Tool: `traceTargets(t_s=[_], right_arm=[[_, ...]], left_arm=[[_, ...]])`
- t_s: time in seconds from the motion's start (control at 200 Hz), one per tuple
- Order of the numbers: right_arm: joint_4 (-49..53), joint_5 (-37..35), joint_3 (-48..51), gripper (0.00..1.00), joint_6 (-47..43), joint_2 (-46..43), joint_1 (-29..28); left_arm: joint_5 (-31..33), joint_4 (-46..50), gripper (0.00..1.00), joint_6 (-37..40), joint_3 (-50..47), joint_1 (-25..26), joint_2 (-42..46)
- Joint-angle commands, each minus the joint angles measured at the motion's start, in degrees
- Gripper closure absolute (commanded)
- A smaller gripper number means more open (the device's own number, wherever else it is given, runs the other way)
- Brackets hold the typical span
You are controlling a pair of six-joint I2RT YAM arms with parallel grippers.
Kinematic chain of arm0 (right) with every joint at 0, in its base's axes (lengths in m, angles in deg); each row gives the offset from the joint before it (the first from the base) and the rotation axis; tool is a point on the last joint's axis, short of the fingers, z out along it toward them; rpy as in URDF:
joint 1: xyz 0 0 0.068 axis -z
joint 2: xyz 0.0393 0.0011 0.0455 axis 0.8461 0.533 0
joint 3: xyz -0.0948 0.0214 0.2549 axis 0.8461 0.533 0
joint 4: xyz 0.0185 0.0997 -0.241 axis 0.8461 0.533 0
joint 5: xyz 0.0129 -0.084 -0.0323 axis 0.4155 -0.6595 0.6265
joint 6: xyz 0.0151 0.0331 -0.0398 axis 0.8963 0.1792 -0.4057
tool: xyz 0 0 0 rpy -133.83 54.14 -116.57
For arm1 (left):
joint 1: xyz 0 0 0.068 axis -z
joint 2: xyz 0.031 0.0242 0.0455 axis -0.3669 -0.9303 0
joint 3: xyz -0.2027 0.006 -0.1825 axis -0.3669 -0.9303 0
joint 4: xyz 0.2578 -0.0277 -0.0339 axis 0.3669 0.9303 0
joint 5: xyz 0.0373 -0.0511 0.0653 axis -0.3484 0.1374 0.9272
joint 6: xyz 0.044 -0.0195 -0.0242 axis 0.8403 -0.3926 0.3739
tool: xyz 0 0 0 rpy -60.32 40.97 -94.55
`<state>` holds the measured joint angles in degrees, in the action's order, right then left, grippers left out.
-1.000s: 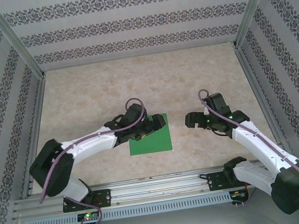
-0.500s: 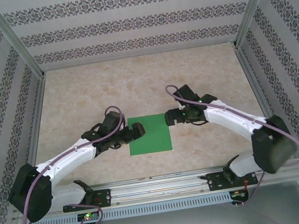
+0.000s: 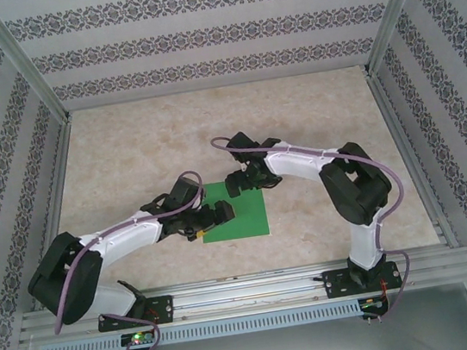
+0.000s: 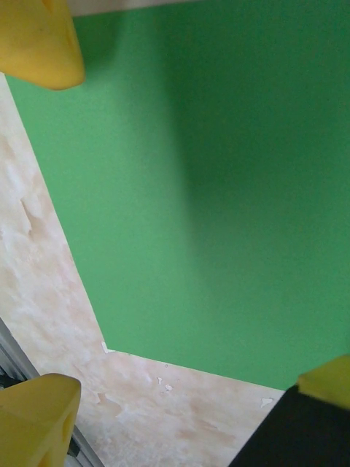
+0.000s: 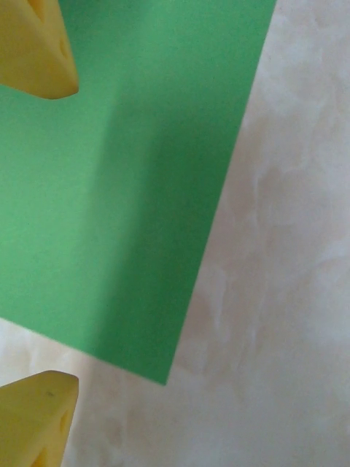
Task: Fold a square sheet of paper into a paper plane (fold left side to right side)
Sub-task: Pick up the paper from the center of the table.
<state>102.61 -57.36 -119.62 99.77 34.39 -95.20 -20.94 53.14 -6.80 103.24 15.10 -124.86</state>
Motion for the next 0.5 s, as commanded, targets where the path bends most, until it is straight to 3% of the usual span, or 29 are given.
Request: traceTargets(t_s=[0.0, 0.495], right_arm=[[1.7, -1.4, -2.1, 0.03, -0.1, 2.1, -0.7], [1.9, 3.9, -0.3, 0.06, 1.8, 2.7, -3.2]], left_arm=[[-2.1, -3.4, 0.00, -1.1, 0.4, -0.5, -2.0], [0.0, -3.4, 0.00, -2.0, -0.6, -0.5, -4.2]])
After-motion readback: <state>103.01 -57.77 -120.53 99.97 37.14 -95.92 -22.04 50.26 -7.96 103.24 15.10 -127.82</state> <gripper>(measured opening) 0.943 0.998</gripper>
